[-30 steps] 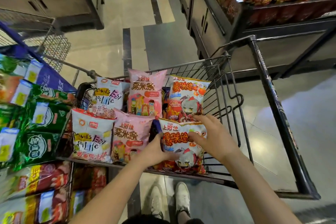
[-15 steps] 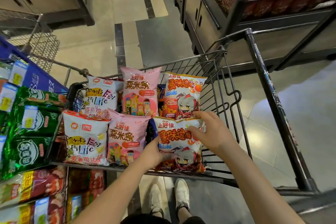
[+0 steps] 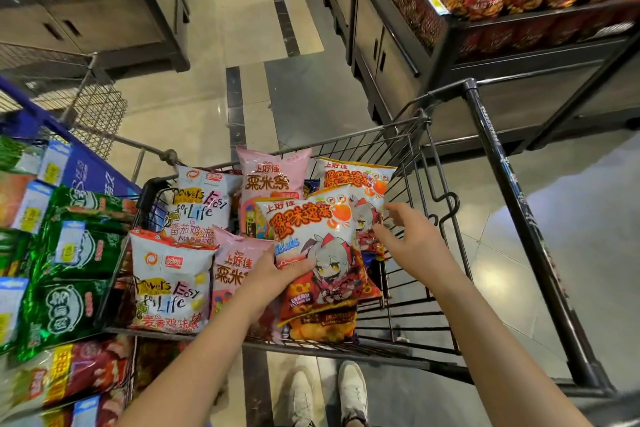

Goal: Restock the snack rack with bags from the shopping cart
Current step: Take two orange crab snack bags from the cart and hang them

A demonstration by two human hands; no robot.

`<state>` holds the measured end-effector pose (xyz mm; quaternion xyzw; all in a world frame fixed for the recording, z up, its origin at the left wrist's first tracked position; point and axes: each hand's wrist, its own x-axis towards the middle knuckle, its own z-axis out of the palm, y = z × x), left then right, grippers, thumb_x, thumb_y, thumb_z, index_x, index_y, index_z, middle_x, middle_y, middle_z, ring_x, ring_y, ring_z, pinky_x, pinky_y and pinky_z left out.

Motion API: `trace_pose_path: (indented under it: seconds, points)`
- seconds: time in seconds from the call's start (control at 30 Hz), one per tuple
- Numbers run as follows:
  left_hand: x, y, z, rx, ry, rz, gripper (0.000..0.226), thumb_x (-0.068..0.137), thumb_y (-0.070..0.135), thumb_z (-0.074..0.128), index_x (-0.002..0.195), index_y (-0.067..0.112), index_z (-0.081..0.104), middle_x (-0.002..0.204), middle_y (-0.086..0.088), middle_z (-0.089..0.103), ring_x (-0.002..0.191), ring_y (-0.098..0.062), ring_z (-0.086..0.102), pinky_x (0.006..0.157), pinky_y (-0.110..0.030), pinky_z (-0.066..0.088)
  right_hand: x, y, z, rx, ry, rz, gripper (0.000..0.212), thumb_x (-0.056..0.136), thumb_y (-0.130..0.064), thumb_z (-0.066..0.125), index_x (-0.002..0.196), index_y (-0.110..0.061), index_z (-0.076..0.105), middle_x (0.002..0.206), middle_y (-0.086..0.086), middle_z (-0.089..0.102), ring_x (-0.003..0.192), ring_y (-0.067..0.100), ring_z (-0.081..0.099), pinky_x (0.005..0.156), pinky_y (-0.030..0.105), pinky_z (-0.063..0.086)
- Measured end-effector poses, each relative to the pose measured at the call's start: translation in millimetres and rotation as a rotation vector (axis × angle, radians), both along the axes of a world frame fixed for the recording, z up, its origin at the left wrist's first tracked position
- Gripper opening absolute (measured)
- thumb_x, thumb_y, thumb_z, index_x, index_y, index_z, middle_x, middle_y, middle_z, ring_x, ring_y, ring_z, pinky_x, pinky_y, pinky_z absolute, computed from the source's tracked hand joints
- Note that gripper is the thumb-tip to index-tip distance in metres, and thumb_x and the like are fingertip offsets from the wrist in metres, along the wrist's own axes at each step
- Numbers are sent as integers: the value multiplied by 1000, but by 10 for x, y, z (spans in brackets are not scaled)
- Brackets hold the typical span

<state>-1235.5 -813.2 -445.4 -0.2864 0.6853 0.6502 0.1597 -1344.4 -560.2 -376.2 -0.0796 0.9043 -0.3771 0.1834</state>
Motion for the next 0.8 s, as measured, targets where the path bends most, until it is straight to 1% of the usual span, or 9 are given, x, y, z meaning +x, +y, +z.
trace_pose_path:
  seconds: [0.1, 0.2, 0.3, 0.43, 0.53, 0.6, 0.67, 0.73, 0.8]
  points:
    - [-35, -107, 98, 1, 23, 45, 86, 54, 62, 95, 127, 35, 61, 115, 5, 77, 105, -16, 75, 97, -43, 58, -103, -53, -122, -16, -65, -48, 53, 99, -31, 65, 146, -12, 47, 121, -4, 59, 106, 7, 53, 72, 6, 39]
    - [-67, -218, 186, 38, 42, 92, 93, 49, 60, 93, 131, 34, 59, 115, 5, 78, 102, -17, 76, 94, -42, 59, -242, -153, -301, -45, -143, -101, 58, 98, -28, 67, 146, -7, 42, 114, -5, 56, 98, 9, 53, 57, 5, 39]
    - [-96, -332, 251, 83, 18, 167, 92, 43, 58, 95, 125, 34, 59, 111, -1, 79, 100, -24, 77, 96, -48, 59, -388, -282, -513, -52, -174, -162, 62, 92, -33, 74, 139, -7, 44, 106, -6, 54, 103, 17, 61, 68, 17, 45]
    - [-111, -518, 288, 75, -23, 261, 98, 39, 63, 95, 125, 38, 54, 112, -6, 78, 99, -30, 77, 96, -53, 58, -559, -403, -799, -85, -263, -260, 54, 86, -39, 79, 123, -15, 47, 106, -2, 60, 90, 11, 60, 64, 25, 48]
    - [-112, -656, 289, 87, -57, 291, 118, 37, 59, 98, 140, 36, 46, 112, -10, 78, 96, -31, 78, 94, -55, 59, -700, -495, -988, -142, -335, -300, 70, 74, -52, 83, 126, -20, 49, 120, 1, 64, 102, 18, 66, 75, 34, 56]
    - [-107, -727, 303, 99, -63, 294, 127, 32, 60, 101, 144, 36, 44, 112, -10, 78, 97, -33, 78, 95, -57, 58, -743, -560, -1062, -158, -369, -336, 66, 79, -49, 81, 126, -20, 44, 121, 2, 60, 99, 17, 64, 71, 31, 53]
    - [-101, -800, 306, 95, -52, 297, 129, 30, 62, 101, 143, 36, 45, 111, -8, 79, 97, -32, 78, 96, -55, 58, -756, -589, -1133, -138, -380, -353, 72, 84, -49, 78, 137, -19, 39, 123, 4, 55, 103, 21, 62, 74, 30, 51]
    - [-105, -860, 308, 67, -65, 312, 131, 31, 63, 100, 146, 35, 43, 113, -9, 78, 97, -31, 78, 96, -53, 58, -741, -601, -1179, -112, -360, -337, 87, 74, -63, 77, 143, -23, 42, 130, 3, 56, 113, 25, 62, 84, 34, 53]
    - [-113, -893, 334, 42, -65, 308, 127, 32, 63, 98, 144, 33, 46, 113, -9, 77, 96, -29, 78, 94, -50, 59, -783, -571, -1295, -105, -367, -314, 95, 59, -73, 78, 138, -29, 49, 128, 0, 61, 112, 23, 64, 89, 39, 56]
